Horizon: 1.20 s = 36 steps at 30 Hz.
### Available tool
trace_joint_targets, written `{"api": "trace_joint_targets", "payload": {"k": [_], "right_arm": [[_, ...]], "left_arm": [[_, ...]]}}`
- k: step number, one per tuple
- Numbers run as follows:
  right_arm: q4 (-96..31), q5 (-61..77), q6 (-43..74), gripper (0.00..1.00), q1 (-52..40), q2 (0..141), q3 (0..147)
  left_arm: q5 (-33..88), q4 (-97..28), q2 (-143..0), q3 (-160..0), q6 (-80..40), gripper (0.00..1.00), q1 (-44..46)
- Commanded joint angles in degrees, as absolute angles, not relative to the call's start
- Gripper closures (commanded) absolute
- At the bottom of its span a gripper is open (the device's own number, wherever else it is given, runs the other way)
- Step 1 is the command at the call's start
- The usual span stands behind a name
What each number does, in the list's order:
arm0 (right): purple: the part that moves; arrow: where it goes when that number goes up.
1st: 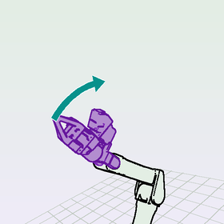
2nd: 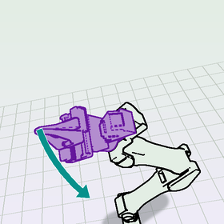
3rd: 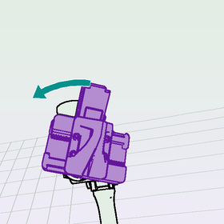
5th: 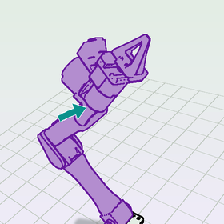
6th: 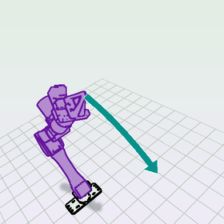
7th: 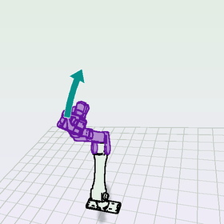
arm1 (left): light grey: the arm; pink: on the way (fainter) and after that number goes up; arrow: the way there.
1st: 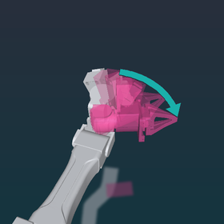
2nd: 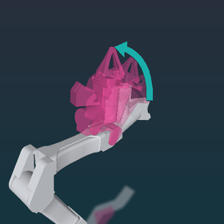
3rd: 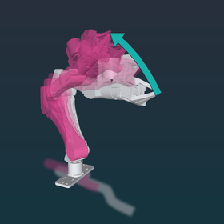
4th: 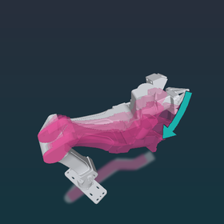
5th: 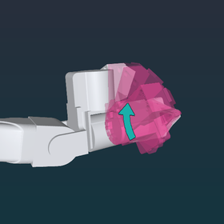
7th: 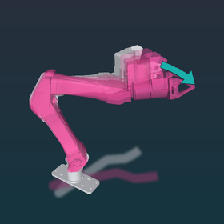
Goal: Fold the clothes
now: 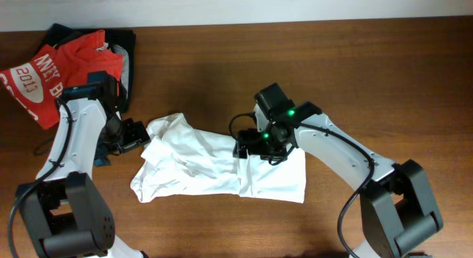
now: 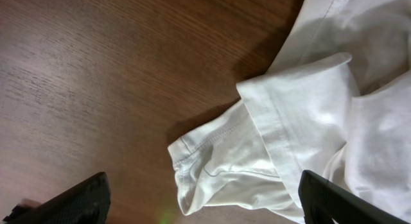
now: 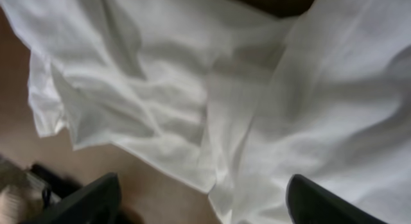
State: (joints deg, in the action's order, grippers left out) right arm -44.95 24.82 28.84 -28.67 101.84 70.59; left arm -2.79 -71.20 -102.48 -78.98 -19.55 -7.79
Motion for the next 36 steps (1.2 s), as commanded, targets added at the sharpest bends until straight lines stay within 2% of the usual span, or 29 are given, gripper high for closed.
{"api": "trace_joint_targets", "payload": {"k": [1,8,12,14,17,19,21,26,28,32,33,36], "right_arm": [[-42.3,21.9,29.5,0.18,-28.6,104.9,71.6],[-29.4,27.9,29.5,0.18,-31.8,108.2,71.6],[-27.7,35.2,30.5,0.19,-34.1,108.0,72.9],[-36.0,33.6,29.7,0.18,-33.3,106.1,77.0],[-57.7,15.5,29.2,0.15,-31.6,102.1,83.5],[-67.3,9.0,29.2,0.14,-31.5,101.8,83.1],[-69.3,9.4,29.2,0.17,-31.6,102.0,79.8],[-51.3,22.5,31.7,0.22,-35.0,102.1,64.6],[-46.7,23.9,33.8,0.27,-36.8,102.1,62.4],[-39.5,29.5,37.0,0.28,-40.6,102.1,62.3],[-39.6,30.5,36.9,0.28,-40.5,102.0,63.0],[-42.9,36.5,34.3,0.16,-39.4,101.9,68.4]], "left_arm": [[-2.3,-71.0,-102.0,-79.1,-19.7,0.07,-7.6],[-2.3,-70.5,-102.0,-79.0,-19.7,0.07,-7.6],[-2.3,-70.5,-102.0,-79.0,-19.7,0.07,-7.6],[-2.3,-70.6,-102.0,-79.0,-19.7,0.07,-7.6],[-2.3,-70.8,-102.0,-79.0,-19.7,0.07,-7.6],[-2.3,-70.8,-102.0,-79.0,-19.7,0.07,-7.6],[-2.3,-70.8,-102.0,-79.0,-19.7,0.07,-7.6],[-2.3,-70.8,-102.0,-78.9,-19.7,0.07,-7.6],[-2.3,-70.8,-102.0,-78.8,-19.7,0.07,-7.6],[-2.3,-70.7,-102.0,-78.8,-19.7,0.07,-7.6],[-2.3,-70.7,-102.0,-78.8,-19.7,0.07,-7.6],[-2.3,-70.6,-102.0,-78.8,-19.7,0.07,-7.6]]}}
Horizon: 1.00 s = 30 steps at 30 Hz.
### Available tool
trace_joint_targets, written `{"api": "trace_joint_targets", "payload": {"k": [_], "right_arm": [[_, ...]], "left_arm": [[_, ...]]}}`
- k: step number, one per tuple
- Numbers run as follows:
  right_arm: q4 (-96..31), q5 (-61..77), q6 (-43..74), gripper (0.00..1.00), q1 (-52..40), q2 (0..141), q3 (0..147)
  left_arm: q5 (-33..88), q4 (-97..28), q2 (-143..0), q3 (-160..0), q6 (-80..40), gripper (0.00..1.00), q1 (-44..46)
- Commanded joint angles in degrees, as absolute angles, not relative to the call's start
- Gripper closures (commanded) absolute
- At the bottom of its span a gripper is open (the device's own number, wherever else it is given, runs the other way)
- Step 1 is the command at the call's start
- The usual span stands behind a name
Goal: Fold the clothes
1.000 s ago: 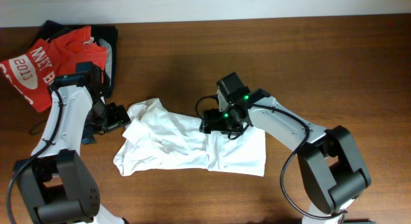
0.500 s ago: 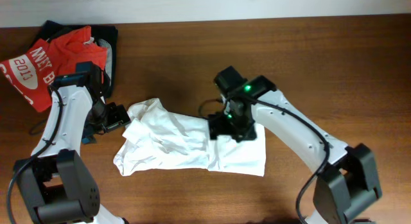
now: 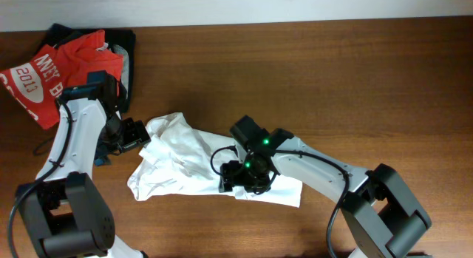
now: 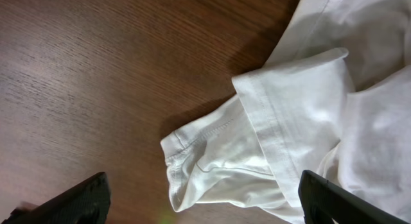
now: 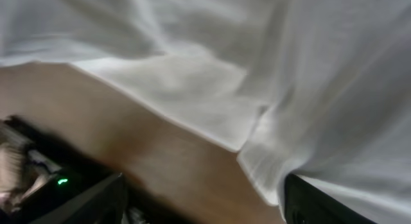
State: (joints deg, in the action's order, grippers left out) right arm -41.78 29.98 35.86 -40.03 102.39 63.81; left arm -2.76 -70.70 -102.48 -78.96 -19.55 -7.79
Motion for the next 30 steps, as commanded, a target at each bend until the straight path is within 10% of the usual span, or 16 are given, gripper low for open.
{"api": "trace_joint_targets", "payload": {"k": [1,7,20,30], "right_arm": [[-46.3,37.3,32.2,0.13,-38.9,101.9,71.6],[-71.5,11.8,27.8,0.01,-28.9,101.9,85.0],[-78.8,5.3,24.0,0.01,6.2,102.0,84.6],[-81.0,5.5,24.0,0.01,8.6,102.0,84.5]], "left_arm": [[-2.3,-70.5,-102.0,-78.8,-19.7,0.07,-7.6],[3.8,-68.2,-102.2,-78.8,-18.2,0.01,-7.6],[17.8,-63.5,-110.0,-78.8,-1.4,0.01,-12.1],[25.9,-63.9,-113.6,-78.4,7.8,0.01,-16.4]]}}
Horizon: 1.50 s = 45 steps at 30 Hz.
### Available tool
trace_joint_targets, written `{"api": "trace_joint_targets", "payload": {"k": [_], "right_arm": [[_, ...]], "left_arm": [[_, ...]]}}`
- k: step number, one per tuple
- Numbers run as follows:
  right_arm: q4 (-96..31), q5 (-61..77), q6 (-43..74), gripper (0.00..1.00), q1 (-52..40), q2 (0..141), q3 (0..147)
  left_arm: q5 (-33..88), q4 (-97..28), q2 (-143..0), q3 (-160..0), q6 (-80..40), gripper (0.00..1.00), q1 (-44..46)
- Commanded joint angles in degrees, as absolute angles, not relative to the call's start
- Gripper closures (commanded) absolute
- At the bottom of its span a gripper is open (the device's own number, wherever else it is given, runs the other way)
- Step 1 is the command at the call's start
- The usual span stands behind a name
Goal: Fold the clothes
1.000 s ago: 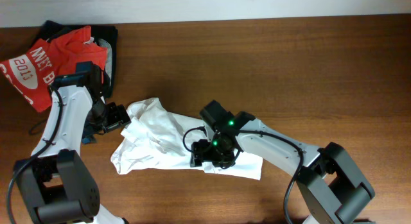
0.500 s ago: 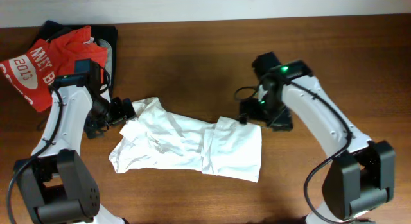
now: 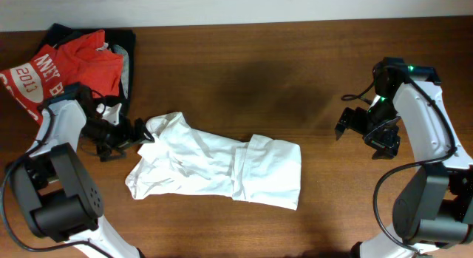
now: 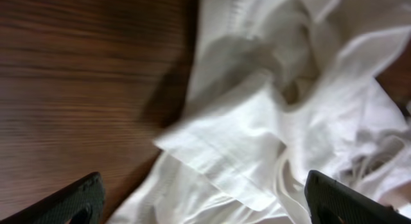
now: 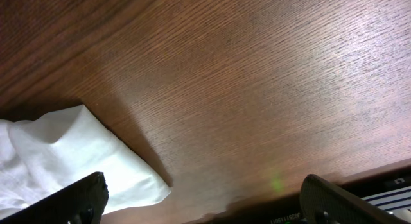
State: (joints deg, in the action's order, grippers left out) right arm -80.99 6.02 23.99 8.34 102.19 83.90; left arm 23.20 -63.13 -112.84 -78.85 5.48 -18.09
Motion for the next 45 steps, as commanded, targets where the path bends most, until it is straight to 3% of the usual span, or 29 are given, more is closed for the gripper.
{"api": "trace_joint_targets", "payload": {"k": [1,8,11,17,21,23,25,31,36,41,45], "right_arm": [[-80.3,5.5,24.0,0.01,8.6,102.0,84.5],[-79.4,5.5,24.0,0.01,8.6,102.0,84.5],[-79.4,5.5,24.0,0.01,8.6,102.0,84.5],[-79.4,5.5,24.0,0.01,8.6,102.0,84.5],[-79.4,5.5,24.0,0.01,8.6,102.0,84.5],[-79.4,5.5,24.0,0.02,8.6,102.0,84.5],[-79.4,5.5,24.0,0.01,8.6,102.0,84.5],[-79.4,5.5,24.0,0.01,8.6,102.0,84.5],[-79.4,5.5,24.0,0.01,8.6,102.0,84.5],[-79.4,5.5,24.0,0.01,8.6,102.0,84.5],[-79.4,5.5,24.0,0.01,8.6,102.0,84.5]], "left_arm": [[24.9,-63.4,-113.9,-77.7,7.9,0.01,-15.2],[22.9,-61.3,-119.3,-77.1,7.9,0.01,-14.4],[30.0,-61.7,-121.6,-76.0,12.5,0.01,-14.3],[32.1,-60.4,-122.1,-73.9,11.9,0.02,-11.0],[28.0,-57.0,-122.1,-73.9,3.8,0.3,-7.2],[28.0,-56.0,-122.1,-73.9,3.8,0.58,-5.7],[27.0,-55.3,-122.1,-73.9,1.3,0.99,-4.9],[17.1,-57.2,-122.1,-77.5,-11.3,0.99,-5.1],[1.0,-74.6,-121.0,-92.1,-20.1,0.99,-5.0],[-0.4,-83.2,-114.2,-99.6,-20.1,0.99,-3.1],[0.6,-87.0,-110.5,-99.6,-20.1,1.0,4.7]]}}
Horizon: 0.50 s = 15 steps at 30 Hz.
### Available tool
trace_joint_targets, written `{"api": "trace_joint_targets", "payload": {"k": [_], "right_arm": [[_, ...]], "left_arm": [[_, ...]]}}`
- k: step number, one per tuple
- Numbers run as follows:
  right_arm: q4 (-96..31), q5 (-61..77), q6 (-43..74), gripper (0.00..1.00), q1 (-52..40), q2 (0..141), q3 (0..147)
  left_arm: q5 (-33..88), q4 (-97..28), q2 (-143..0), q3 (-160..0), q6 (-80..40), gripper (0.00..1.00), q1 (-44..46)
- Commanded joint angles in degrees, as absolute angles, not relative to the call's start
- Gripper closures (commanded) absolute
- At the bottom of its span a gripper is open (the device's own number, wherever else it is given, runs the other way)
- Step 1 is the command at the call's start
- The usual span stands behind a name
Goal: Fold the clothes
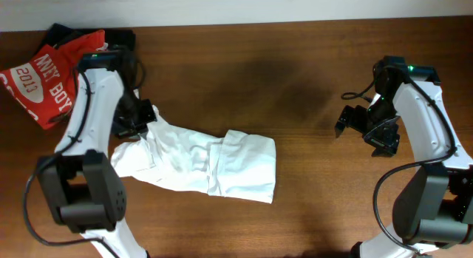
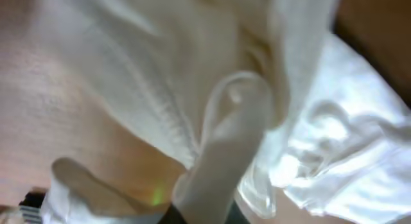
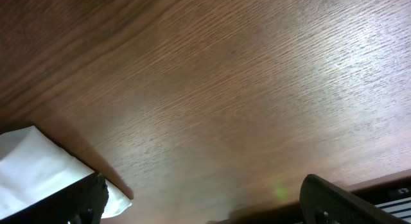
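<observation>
A white garment [image 1: 199, 165] lies crumpled along the table's front left, its right part folded over. My left gripper [image 1: 145, 119] is at the garment's upper left end. In the left wrist view white cloth [image 2: 308, 121] fills the frame, and a bunched fold runs down between the jaws of the left gripper [image 2: 205, 214], which are shut on it. My right gripper [image 1: 355, 123] hangs over bare wood at the far right, well apart from the garment. In its wrist view the right gripper [image 3: 212, 205] stands wide open and empty, with only a white cloth corner [image 3: 38, 166] at the lower left.
A red printed shirt [image 1: 44, 73] lies on a dark garment [image 1: 122, 38] at the table's back left corner, just behind my left arm. Brown wooden tabletop [image 1: 295, 73] spans the back and the right side.
My left gripper was open beside the garment's left end; now it is shut on cloth there. The whole garment lies further left. The right arm has not moved.
First my right gripper was open over the garment's middle, with the left one open by a sleeve. Then the right gripper was at the garment's front edge. Then it stood withdrawn at the far right, the garment's right part folded over. Now the left gripper holds the garment.
</observation>
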State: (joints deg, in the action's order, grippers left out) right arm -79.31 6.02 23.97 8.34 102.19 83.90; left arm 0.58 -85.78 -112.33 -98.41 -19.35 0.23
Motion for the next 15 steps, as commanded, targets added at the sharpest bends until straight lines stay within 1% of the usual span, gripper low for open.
{"api": "trace_joint_targets", "payload": {"k": [1,7,10,15], "right_arm": [[-79.4,5.5,24.0,0.01,8.6,102.0,84.5],[-79.4,5.5,24.0,0.01,8.6,102.0,84.5],[-79.4,5.5,24.0,0.01,8.6,102.0,84.5],[-79.4,5.5,24.0,0.01,8.6,102.0,84.5]], "left_arm": [[0.7,-87.0,-110.6,-99.2,-20.1,1.0,7.4],[8.4,-82.2,-110.6,-99.2,-20.2,1.0,23.9],[8.4,-81.2,-110.6,-99.2,-23.0,1.0,30.0],[8.4,-78.8,-110.6,-98.8,-25.8,0.98,37.4]]}}
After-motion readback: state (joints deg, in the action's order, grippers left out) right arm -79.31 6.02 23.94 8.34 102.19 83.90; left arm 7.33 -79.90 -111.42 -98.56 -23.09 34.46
